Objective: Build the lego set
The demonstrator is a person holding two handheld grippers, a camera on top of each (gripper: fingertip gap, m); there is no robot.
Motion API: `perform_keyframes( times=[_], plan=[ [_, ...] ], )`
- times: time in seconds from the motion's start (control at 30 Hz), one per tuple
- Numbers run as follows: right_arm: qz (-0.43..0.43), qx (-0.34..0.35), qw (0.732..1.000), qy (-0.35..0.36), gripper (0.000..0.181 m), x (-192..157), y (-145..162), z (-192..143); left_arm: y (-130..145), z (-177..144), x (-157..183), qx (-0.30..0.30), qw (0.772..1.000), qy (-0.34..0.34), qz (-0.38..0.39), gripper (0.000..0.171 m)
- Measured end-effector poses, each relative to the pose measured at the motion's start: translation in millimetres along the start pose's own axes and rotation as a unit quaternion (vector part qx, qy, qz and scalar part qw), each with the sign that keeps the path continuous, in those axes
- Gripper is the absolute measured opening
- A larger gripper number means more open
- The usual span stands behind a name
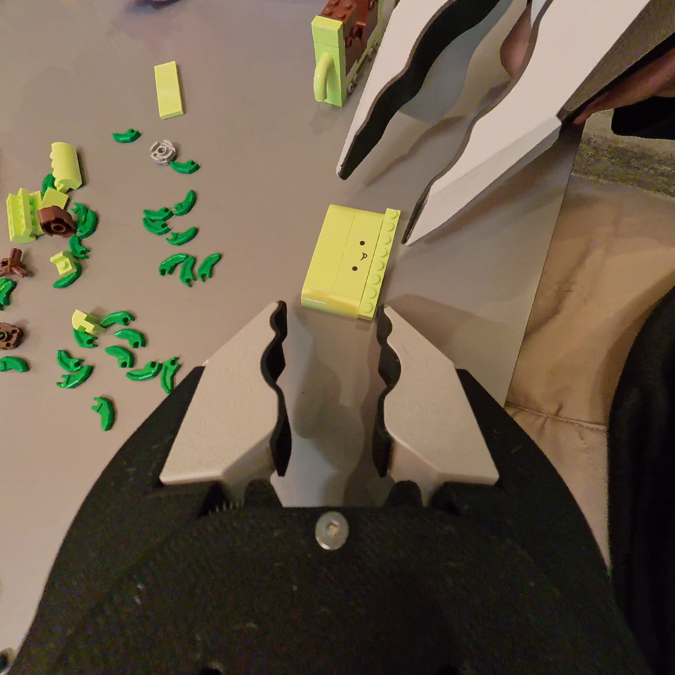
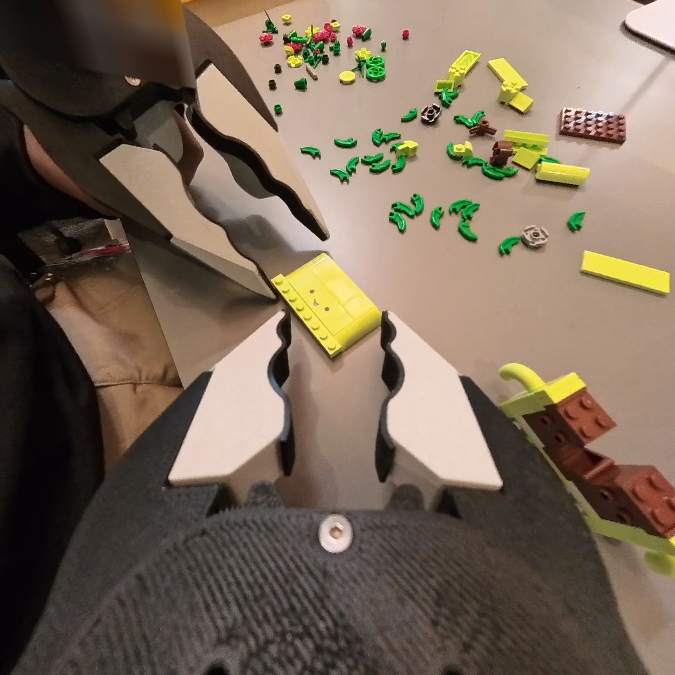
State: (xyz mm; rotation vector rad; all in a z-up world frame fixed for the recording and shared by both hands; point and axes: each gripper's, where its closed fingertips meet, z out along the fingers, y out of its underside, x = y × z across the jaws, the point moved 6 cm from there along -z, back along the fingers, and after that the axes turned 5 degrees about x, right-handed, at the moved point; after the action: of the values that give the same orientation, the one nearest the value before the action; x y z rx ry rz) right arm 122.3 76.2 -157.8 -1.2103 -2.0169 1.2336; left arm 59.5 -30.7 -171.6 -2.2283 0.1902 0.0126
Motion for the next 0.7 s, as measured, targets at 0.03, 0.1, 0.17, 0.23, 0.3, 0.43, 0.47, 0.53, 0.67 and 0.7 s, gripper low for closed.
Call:
perform_keyframes(
  times=[0.03, 0.1, 0.17, 0.23, 0.3, 0.43, 0.47, 0.53, 0.67, 0.7],
  plan=[
    [-0.002, 0.001, 1.0, 0.001, 0.048, -0.2, -0.2, -0.2, 0.1, 0.1, -0.3, -0.001, 1.0, 0.003, -0.003, 0.048],
    [-0.002, 0.001, 1.0, 0.001, 0.048, -0.4, -0.2, -0.3, 0.3, 0.4, -1.1, -0.002, 1.0, 0.01, -0.011, 0.048],
    [-0.002, 0.0, 1.0, 0.0, 0.048, -0.4, 0.0, 0.1, 0.6, 0.8, -1.9, -0.004, 1.0, 0.017, -0.02, 0.048],
    [-0.001, -0.003, 1.0, -0.001, 0.048, -0.5, 0.5, 0.6, 0.9, 1.3, -2.7, -0.005, 0.999, 0.023, -0.026, 0.048],
    [-0.002, -0.008, 1.0, -0.002, 0.048, -0.7, 1.2, 1.6, 1.4, 2.2, -4.0, -0.009, 0.999, 0.028, -0.036, 0.049],
    [-0.009, -0.013, 1.0, -0.005, 0.046, 0.0, 0.7, 4.4, 1.6, 2.3, -7.3, -0.008, 0.998, 0.037, -0.058, 0.049],
    [-0.01, -0.011, 1.0, -0.005, 0.046, 0.9, 0.0, 5.1, 1.6, 2.2, -7.7, -0.008, 0.997, 0.037, -0.061, 0.049],
    [-0.01, -0.008, 1.0, -0.009, 0.046, 2.8, -1.7, 6.2, 1.6, 2.2, -7.8, -0.007, 0.997, 0.038, -0.061, 0.049],
    [-0.008, -0.006, 1.0, -0.013, 0.046, 4.5, -2.8, 7.2, 1.7, 2.5, -7.2, -0.01, 0.998, 0.032, -0.054, 0.049],
    [-0.01, -0.005, 1.0, -0.012, 0.046, 4.1, -3.0, 7.1, 1.8, 2.5, -7.0, -0.01, 0.998, 0.031, -0.052, 0.05]
  ],
)
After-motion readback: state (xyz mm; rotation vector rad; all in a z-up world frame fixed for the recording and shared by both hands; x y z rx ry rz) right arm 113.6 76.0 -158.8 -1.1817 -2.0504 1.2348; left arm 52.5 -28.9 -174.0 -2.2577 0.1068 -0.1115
